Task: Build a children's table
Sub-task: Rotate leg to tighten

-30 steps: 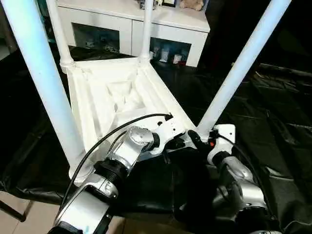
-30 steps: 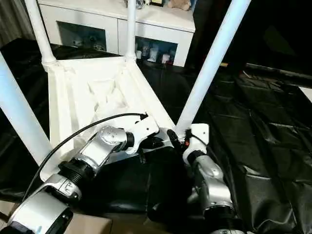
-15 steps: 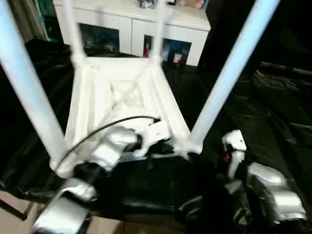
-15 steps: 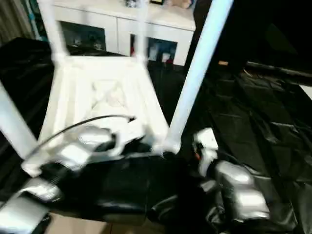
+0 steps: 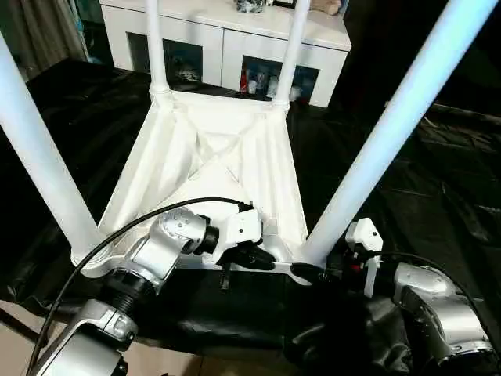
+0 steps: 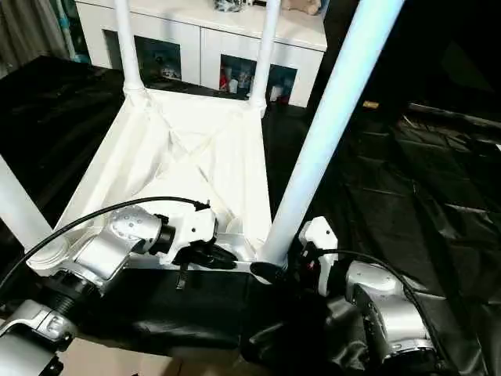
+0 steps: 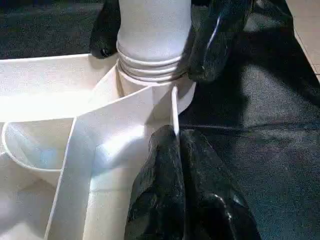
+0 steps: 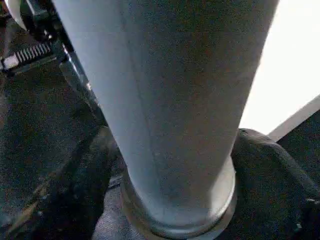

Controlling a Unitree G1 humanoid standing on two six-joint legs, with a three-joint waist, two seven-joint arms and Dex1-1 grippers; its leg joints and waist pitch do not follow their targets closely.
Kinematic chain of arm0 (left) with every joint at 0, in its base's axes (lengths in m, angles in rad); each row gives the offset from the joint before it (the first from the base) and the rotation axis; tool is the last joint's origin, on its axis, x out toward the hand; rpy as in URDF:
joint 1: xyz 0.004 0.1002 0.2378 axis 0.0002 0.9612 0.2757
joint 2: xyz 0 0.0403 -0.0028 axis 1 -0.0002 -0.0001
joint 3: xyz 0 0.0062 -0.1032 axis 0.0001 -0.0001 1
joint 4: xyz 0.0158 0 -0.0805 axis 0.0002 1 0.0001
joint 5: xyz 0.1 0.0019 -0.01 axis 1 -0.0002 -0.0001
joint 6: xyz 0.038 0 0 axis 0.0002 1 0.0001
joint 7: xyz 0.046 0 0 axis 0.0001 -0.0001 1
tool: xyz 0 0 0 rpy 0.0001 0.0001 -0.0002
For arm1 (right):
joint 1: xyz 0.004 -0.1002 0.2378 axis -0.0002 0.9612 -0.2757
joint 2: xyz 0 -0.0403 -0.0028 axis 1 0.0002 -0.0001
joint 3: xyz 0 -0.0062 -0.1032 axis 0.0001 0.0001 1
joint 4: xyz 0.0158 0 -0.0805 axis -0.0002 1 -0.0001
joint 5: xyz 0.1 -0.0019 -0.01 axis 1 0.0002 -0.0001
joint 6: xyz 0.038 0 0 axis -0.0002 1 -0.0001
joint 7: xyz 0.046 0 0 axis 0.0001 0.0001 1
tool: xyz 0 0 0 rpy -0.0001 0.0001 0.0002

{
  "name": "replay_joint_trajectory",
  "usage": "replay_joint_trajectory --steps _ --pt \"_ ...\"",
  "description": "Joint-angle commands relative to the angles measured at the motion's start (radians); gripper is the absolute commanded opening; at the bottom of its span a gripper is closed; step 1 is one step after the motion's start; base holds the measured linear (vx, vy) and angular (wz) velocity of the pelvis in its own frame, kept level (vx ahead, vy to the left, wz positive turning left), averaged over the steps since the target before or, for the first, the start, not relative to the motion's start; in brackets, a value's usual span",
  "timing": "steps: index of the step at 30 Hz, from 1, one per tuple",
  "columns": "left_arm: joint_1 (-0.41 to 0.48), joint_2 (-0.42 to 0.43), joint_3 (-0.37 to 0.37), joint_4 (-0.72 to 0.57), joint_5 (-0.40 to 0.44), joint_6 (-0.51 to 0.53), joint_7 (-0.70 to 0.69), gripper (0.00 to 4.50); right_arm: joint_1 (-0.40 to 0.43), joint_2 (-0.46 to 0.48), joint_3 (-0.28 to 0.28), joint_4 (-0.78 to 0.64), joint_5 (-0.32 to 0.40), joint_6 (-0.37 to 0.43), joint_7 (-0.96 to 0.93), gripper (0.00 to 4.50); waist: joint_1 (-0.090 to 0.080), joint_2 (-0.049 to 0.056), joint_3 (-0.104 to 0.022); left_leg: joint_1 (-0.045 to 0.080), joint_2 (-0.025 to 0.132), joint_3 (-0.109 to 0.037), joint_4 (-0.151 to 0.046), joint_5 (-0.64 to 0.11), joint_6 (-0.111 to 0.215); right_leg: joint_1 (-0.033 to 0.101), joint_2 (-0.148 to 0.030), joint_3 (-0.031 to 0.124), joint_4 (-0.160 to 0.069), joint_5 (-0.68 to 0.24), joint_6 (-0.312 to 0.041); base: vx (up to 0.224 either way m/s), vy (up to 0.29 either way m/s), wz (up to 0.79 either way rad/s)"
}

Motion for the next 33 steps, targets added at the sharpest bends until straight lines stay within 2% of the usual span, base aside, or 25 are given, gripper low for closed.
replay_joint_trajectory --steps 1,4,5,6,7,9,11,13,14,16,17,18,19,21,22,24,25,26,27,28,30,33 --pt "0.030 -0.015 -0.023 0.008 -0.021 0.013 -0.013 0.00 -0.015 -0.002 0.005 0.020 -0.009 -0.011 0.009 3.33 0.003 -0.012 -0.043 -0.007 -0.006 0.016 -0.061 -0.169 0.070 0.049 -0.036 0.032 -0.059 -0.211 -0.166 0.000 0.000 0.00" --pt "0.032 -0.015 -0.020 -0.004 -0.019 0.026 -0.005 0.00 -0.026 0.011 0.005 0.045 -0.009 -0.018 0.002 3.21 0.001 -0.007 -0.044 -0.007 -0.006 0.016 -0.061 -0.166 0.066 0.049 -0.035 0.032 -0.057 -0.194 -0.172 0.000 0.000 0.00" --pt "0.032 -0.015 -0.020 -0.005 -0.020 0.026 -0.005 0.00 -0.026 0.011 0.005 0.046 -0.009 -0.019 0.002 3.11 0.001 -0.009 -0.044 -0.007 -0.007 0.016 -0.060 -0.163 0.067 0.050 -0.034 0.031 -0.056 -0.185 -0.176 0.000 0.000 0.00" --pt "0.035 -0.015 -0.021 -0.009 -0.021 0.029 -0.007 0.00 -0.028 0.017 0.003 0.052 -0.011 -0.023 -0.006 2.89 0.001 -0.003 -0.045 -0.006 -0.007 0.016 -0.060 -0.162 0.066 0.049 -0.034 0.032 -0.055 -0.177 -0.179 0.000 0.000 0.00" --pt "0.036 -0.015 -0.022 -0.011 -0.022 0.031 -0.008 0.00 -0.028 0.019 0.002 0.053 -0.011 -0.025 -0.009 2.83 -0.001 -0.005 -0.045 -0.006 -0.007 0.016 -0.060 -0.161 0.066 0.050 -0.033 0.032 -0.055 -0.167 -0.182 0.000 0.000 0.00" --pt "0.035 -0.016 -0.021 -0.009 -0.025 0.034 -0.010 0.00 -0.029 0.026 -0.003 0.055 -0.009 -0.026 -0.018 2.72 -0.001 0.000 -0.047 -0.005 -0.008 0.016 -0.059 -0.154 0.067 0.052 -0.032 0.032 -0.052 -0.137 -0.191 0.000 0.000 0.00" --pt "0.025 -0.034 -0.015 0.020 -0.020 0.032 0.017 0.00 -0.026 0.057 -0.035 0.069 0.003 -0.032 -0.078 2.69 -0.003 0.003 -0.046 -0.004 -0.008 0.017 -0.060 -0.164 0.064 0.050 -0.031 0.032 -0.053 -0.135 -0.196 0.000 0.000 0.00" --pt "0.001 -0.072 0.004 0.076 -0.014 0.037 0.082 0.00 -0.036 0.103 -0.069 0.117 -0.013 -0.055 -0.190 2.66 -0.007 0.005 -0.044 -0.004 -0.010 0.018 -0.062 -0.197 0.052 0.047 -0.031 0.032 -0.060 -0.183 -0.189 0.000 0.000 0.00" --pt "-0.006 -0.082 0.008 0.090 -0.010 0.035 0.100 0.00 -0.039 0.115 -0.078 0.130 -0.016 -0.057 -0.219 2.65 -0.008 0.007 -0.043 -0.004 -0.012 0.015 -0.064 -0.222 0.037 0.048 -0.033 0.031 -0.065 -0.241 -0.173 0.000 0.000 0.00" --pt "-0.009 -0.087 0.010 0.097 -0.008 0.033 0.110 0.00 -0.041 0.122 -0.082 0.137 -0.017 -0.058 -0.235 2.65 -0.009 0.004 -0.042 -0.004 -0.011 0.013 -0.065 -0.249 0.030 0.047 -0.035 0.030 -0.073 -0.312 -0.149 0.000 0.000 0.00" --pt "-0.031 -0.113 0.013 0.134 0.003 0.035 0.150 0.00 -0.048 0.154 -0.097 0.157 -0.030 -0.062 -0.306 2.64 -0.010 0.016 -0.042 -0.002 -0.010 0.012 -0.067 -0.262 0.029 0.043 -0.034 0.032 -0.076 -0.326 -0.142 0.000 0.000 0.00" --pt "-0.046 -0.131 0.017 0.157 0.008 0.040 0.178 0.00 -0.050 0.175 -0.106 0.159 -0.031 -0.062 -0.344 2.64 -0.014 0.016 -0.041 -0.001 -0.013 0.014 -0.066 -0.275 0.026 0.040 -0.032 0.032 -0.081 -0.339 -0.135 0.000 0.000 0.00" --pt "-0.046 -0.131 0.017 0.157 0.008 0.040 0.178 0.00 -0.050 0.175 -0.106 0.159 -0.031 -0.062 -0.344 2.64 -0.014 0.014 -0.042 -0.002 -0.013 0.012 -0.067 -0.280 0.023 0.041 -0.032 0.031 -0.080 -0.352 -0.132 0.000 0.000 0.00" --pt "-0.085 -0.177 0.022 0.221 0.025 0.038 0.246 0.00 -0.061 0.233 -0.128 0.166 -0.037 -0.060 -0.440 2.64 -0.013 0.019 -0.044 -0.001 -0.013 0.011 -0.067 -0.280 0.023 0.041 -0.033 0.031 -0.083 -0.363 -0.125 0.000 0.000 0.00" --pt "-0.095 -0.187 0.024 0.237 0.029 0.038 0.265 0.00 -0.064 0.245 -0.131 0.168 -0.039 -0.061 -0.460 2.64 -0.014 0.020 -0.044 -0.001 -0.013 0.011 -0.067 -0.282 0.022 0.038 -0.031 0.031 -0.084 -0.362 -0.124 0.000 0.000 0.00" --pt "-0.124 -0.217 0.032 0.287 0.043 0.037 0.327 0.00 -0.078 0.280 -0.141 0.186 -0.053 -0.068 -0.531 2.64 -0.015 0.020 -0.046 -0.003 -0.014 0.009 -0.067 -0.275 0.015 0.041 -0.032 0.030 -0.080 -0.348 -0.127 0.000 0.000 0.00" --pt "-0.139 -0.233 0.040 0.311 0.047 0.049 0.361 0.00 -0.087 0.295 -0.144 0.200 -0.061 -0.074 -0.564 2.64 -0.014 0.021 -0.047 -0.002 -0.014 0.011 -0.066 -0.269 0.015 0.039 -0.030 0.031 -0.081 -0.336 -0.128 0.000 0.000 0.00" --pt "-0.162 -0.257 0.051 0.346 0.052 0.063 0.418 0.00 -0.105 0.318 -0.147 0.230 -0.075 -0.089 -0.629 2.64 -0.013 0.032 -0.047 0.000 -0.014 0.009 -0.067 -0.272 0.013 0.039 -0.032 0.031 -0.079 -0.325 -0.134 0.000 0.000 0.00" --pt "-0.174 -0.270 0.060 0.365 0.053 0.067 0.449 0.00 -0.115 0.325 -0.145 0.245 -0.087 -0.095 -0.651 2.64 -0.013 0.026 -0.049 -0.003 -0.015 0.010 -0.065 -0.260 0.010 0.043 -0.030 0.030 -0.076 -0.296 -0.141 0.000 0.000 0.00" --pt "-0.183 -0.280 0.064 0.381 0.056 0.068 0.470 0.00 -0.125 0.330 -0.141 0.259 -0.099 -0.102 -0.668 2.64 -0.013 0.026 -0.049 -0.003 -0.015 0.010 -0.065 -0.260 0.010 0.043 -0.030 0.030 -0.076 -0.296 -0.141 0.000 0.000 0.00" --pt "-0.194 -0.291 0.069 0.403 0.065 0.066 0.506 0.00 -0.140 0.339 -0.144 0.281 -0.107 -0.111 -0.692 2.64 -0.009 0.025 -0.051 -0.005 -0.016 0.012 -0.062 -0.211 0.027 0.048 -0.030 0.031 -0.068 -0.209 -0.161 0.000 0.000 0.00" --pt "-0.206 -0.297 0.068 0.429 0.081 0.047 0.537 0.00 -0.159 0.359 -0.154 0.303 -0.111 -0.118 -0.699 2.64 -0.008 0.030 -0.051 -0.005 -0.017 0.013 -0.062 -0.196 0.038 0.050 -0.029 0.031 -0.066 -0.176 -0.171 0.000 0.000 0.00"
